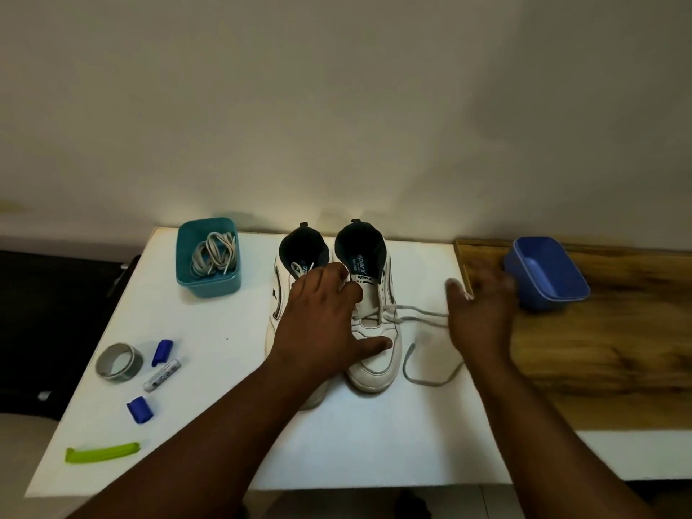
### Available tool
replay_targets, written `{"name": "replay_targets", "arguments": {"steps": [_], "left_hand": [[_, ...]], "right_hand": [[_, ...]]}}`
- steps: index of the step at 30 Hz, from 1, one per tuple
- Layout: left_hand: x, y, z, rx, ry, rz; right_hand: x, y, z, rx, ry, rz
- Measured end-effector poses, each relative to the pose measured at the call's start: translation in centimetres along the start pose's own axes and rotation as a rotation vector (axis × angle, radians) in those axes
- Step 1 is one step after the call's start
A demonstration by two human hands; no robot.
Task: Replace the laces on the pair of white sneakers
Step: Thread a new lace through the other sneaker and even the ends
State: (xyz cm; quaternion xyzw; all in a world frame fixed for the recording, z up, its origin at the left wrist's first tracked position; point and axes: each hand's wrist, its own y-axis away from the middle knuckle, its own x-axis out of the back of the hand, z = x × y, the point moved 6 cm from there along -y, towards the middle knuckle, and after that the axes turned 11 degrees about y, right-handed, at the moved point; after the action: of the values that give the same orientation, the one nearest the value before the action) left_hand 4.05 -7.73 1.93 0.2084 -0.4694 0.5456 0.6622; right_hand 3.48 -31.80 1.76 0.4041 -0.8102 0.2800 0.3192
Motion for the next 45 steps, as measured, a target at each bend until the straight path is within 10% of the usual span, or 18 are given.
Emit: {"name": "replay_targets", "arguments": {"steps": [4, 12, 30, 35, 41, 45], "left_hand": [[-0.4, -0.1, 0.0, -0.016, -0.041, -0.021], [-0.5, -0.1, 0.1, -0.020, -0.046, -0.038], [-0.6, 0.2, 0.7, -0.050, 0.001, -0.112], [-0.2, 0.7, 4.5, -0.281, 0.343, -0.127], [1.1, 0.5, 2.3, -0.035, 0.540, -0.097], [0.1, 1.9, 3.0, -0.011, 0.664, -0.203]], "right_hand": [[-4.9, 3.0, -2.9, 0.349, 0.280, -0.381], [-3.3, 2.7, -2.9, 0.263, 0.343, -0.196], [-1.9, 4.6, -3.9, 0.342, 0.636, -0.958], [2.5, 5.2, -8.3, 0.161, 0.010, -1.009], [5.5, 1.3, -8.3, 0.459, 0.343, -0.219], [5.4, 2.7, -9.9, 0.518, 0.013, -0.087]]}}
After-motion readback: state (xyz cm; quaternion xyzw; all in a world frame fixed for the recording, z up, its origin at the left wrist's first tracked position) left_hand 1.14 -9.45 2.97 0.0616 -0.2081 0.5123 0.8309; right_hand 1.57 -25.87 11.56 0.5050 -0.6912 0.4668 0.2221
